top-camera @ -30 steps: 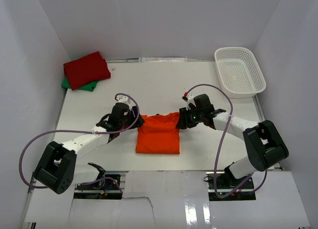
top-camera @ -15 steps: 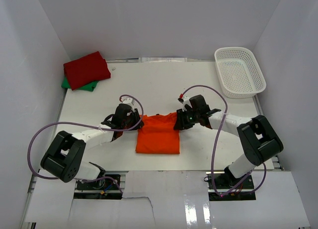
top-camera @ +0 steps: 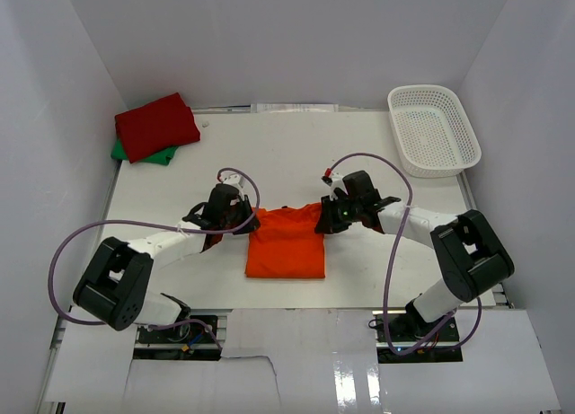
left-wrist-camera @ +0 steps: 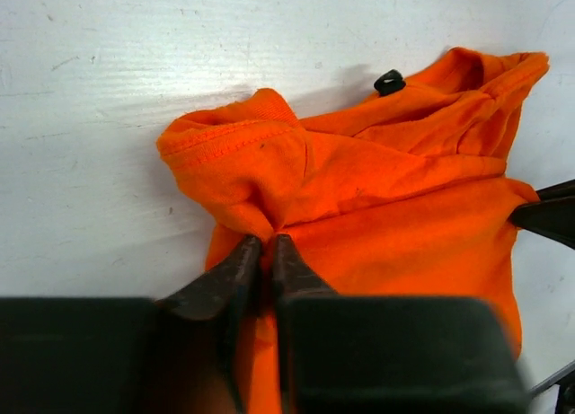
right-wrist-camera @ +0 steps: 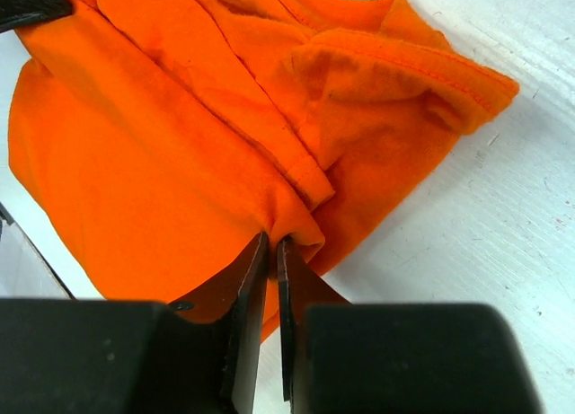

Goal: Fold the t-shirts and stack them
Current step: Smooth out wrinkles on the folded tshirt

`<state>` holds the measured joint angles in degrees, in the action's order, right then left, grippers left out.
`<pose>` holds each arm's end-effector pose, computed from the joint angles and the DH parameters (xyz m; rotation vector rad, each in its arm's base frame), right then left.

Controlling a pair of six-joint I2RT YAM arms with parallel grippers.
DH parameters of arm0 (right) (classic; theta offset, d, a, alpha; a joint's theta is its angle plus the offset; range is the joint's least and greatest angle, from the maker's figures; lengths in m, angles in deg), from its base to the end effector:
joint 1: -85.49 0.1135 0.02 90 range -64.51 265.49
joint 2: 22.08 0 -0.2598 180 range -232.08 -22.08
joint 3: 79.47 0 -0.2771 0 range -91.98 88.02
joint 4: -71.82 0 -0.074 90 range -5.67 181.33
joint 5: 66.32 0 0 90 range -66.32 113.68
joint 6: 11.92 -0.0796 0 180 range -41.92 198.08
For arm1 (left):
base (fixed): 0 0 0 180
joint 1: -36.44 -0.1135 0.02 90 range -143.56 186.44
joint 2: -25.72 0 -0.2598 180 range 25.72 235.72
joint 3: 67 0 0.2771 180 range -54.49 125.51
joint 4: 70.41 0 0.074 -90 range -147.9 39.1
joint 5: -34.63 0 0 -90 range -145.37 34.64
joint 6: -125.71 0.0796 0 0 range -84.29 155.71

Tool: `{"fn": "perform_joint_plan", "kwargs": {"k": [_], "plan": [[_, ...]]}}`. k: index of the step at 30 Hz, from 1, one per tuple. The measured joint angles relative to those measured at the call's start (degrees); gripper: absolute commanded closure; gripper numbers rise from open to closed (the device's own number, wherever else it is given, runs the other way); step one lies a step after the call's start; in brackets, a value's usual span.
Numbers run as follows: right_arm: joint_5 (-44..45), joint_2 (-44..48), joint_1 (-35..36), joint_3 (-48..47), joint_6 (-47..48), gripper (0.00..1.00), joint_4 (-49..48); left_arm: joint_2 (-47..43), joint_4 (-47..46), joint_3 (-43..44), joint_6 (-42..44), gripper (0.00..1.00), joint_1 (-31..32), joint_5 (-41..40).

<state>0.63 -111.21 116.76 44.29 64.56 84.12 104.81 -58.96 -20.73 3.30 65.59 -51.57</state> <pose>0.2851 0.2096 0.1183 -0.5779 2.3744 0.8416 0.2713 -0.1573 0.1113 -0.0350 2.4228 -0.5919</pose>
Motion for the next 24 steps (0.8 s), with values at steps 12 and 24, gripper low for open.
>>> {"fn": "perform_joint_plan", "kwargs": {"k": [12, 24], "plan": [[0.3, 1.4, 0.3, 0.0, -0.2, 0.73, 0.3, -1.6, 5.2, 1.7, -1.9, 0.43, 0.0, 1.6], [-0.2, 0.5, 0.6, 0.4, -0.9, 0.92, 0.0, -2.0, 5.5, 1.4, -2.7, 1.00, 0.0, 1.8]]}}
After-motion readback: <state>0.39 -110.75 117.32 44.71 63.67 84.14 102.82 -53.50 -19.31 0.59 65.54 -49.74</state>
